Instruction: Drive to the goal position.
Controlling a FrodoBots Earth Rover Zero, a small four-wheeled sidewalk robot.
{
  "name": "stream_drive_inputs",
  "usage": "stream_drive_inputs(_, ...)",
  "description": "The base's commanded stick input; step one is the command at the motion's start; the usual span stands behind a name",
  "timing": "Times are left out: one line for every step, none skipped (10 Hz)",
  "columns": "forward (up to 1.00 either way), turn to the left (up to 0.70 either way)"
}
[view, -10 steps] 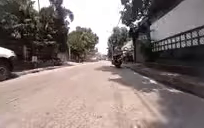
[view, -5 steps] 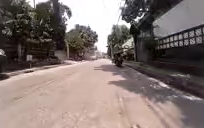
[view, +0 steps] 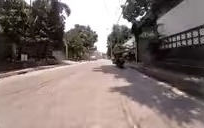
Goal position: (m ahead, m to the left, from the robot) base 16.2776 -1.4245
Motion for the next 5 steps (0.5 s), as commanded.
stream_drive_inputs(1.0,0.0)
stream_drive_inputs(1.0,0.0)
stream_drive_inputs(1.0,0.0)
stream_drive_inputs(1.0,0.0)
stream_drive_inputs(1.0,0.0)
